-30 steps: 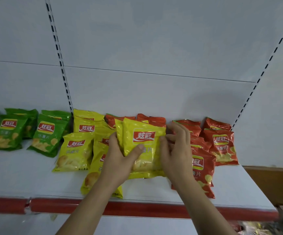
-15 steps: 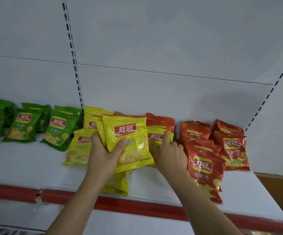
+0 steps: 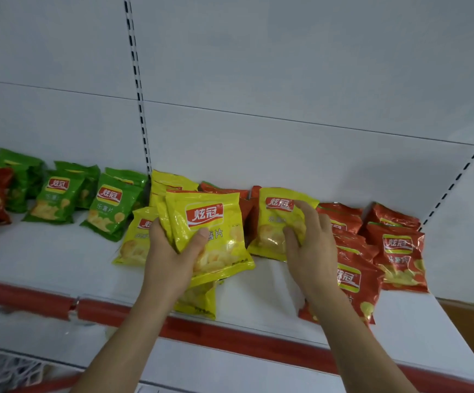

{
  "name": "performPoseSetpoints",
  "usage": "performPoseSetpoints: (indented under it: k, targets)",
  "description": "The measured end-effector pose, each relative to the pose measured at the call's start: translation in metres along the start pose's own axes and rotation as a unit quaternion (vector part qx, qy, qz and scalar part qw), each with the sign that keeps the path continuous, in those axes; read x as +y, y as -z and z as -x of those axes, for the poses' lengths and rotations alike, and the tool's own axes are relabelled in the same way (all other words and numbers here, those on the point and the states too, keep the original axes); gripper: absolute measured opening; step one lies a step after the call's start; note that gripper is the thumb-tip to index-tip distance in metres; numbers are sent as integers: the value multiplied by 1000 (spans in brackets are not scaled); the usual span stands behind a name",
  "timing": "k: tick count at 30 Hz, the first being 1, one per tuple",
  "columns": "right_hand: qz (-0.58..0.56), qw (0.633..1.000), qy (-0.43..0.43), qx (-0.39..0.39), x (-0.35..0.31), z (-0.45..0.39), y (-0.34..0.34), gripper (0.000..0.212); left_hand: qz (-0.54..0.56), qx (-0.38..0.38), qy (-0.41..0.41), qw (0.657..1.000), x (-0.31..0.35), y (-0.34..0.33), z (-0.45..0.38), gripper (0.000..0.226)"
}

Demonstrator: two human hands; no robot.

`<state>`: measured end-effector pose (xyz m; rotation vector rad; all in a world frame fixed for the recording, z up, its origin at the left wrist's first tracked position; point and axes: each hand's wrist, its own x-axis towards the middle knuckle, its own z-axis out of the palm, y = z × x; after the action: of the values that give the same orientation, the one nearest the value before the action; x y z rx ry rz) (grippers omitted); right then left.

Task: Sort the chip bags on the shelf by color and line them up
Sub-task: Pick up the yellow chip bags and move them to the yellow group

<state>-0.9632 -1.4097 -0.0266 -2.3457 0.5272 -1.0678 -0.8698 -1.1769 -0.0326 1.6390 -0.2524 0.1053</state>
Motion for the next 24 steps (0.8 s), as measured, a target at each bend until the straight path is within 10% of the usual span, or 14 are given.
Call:
performPoseSetpoints:
  k: [6,24]
  targets:
    - [-145,989,25,31,-21,0,33,38,-21,9,-10,1000,2,6,4,60]
    - [-226,943,116,-214,-190,84,-61,54,-16,104,-1,994,14,169,25,63]
